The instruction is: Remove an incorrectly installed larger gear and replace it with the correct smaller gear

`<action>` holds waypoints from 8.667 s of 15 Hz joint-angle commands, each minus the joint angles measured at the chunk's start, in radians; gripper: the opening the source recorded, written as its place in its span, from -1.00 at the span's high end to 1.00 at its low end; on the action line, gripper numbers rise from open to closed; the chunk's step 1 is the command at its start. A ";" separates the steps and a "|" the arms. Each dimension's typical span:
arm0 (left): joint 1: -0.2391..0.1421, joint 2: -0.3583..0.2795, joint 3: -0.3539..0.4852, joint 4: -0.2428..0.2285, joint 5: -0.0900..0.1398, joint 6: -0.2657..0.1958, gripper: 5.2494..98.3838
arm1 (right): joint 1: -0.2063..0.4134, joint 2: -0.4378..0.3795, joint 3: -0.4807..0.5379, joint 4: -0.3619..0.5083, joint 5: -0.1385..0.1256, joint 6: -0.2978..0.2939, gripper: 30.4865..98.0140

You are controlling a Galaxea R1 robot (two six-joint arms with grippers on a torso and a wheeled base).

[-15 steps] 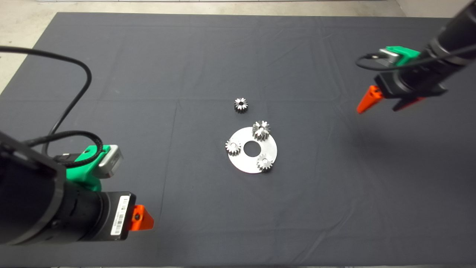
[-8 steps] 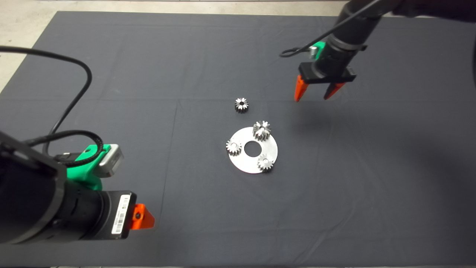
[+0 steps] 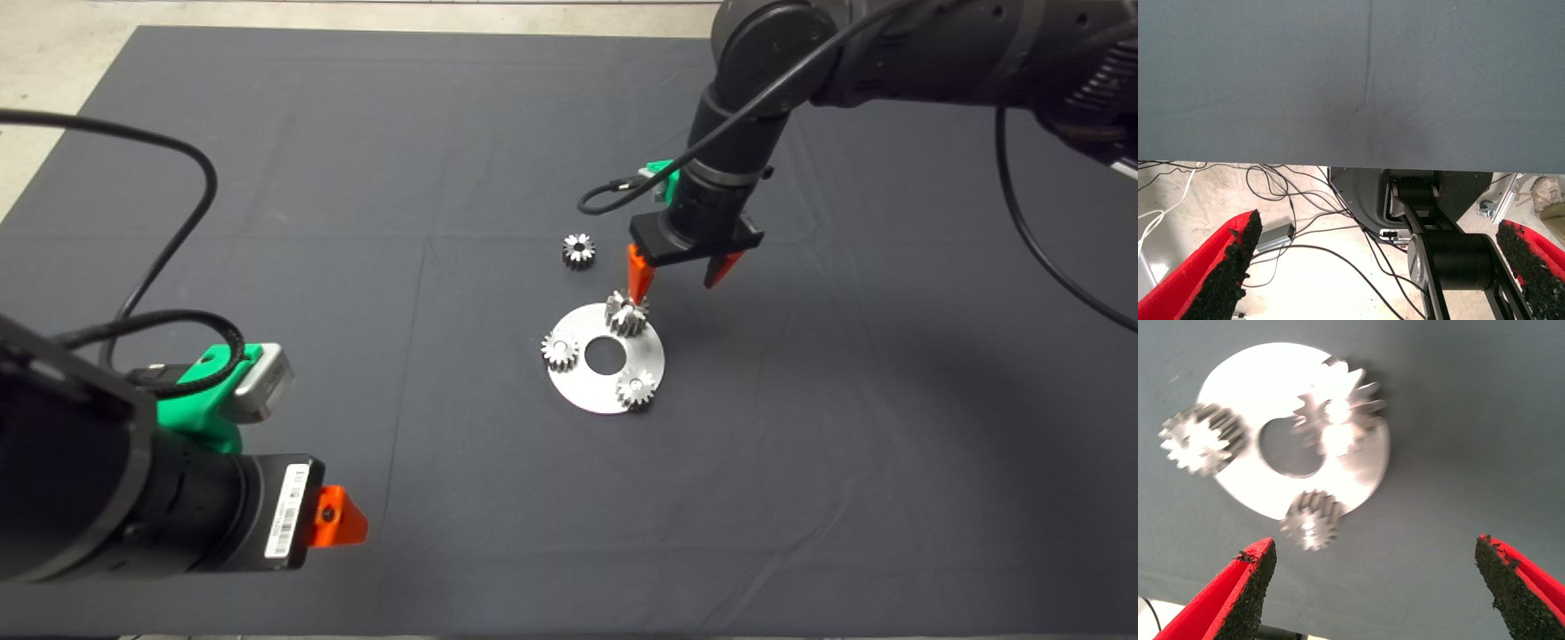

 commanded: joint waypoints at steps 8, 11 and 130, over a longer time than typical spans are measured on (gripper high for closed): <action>-0.019 0.001 0.013 0.005 0.063 -0.002 -0.80 | -0.070 0.058 -0.069 -0.156 -0.072 -0.018 -0.88; -0.019 0.001 0.013 0.005 0.063 -0.002 -0.80 | -0.084 0.069 -0.183 -0.168 -0.069 -0.110 -0.88; 0.027 0.013 -0.002 0.111 0.062 -0.002 -0.80 | 0.288 -0.022 -0.216 0.072 -0.047 -0.131 -0.59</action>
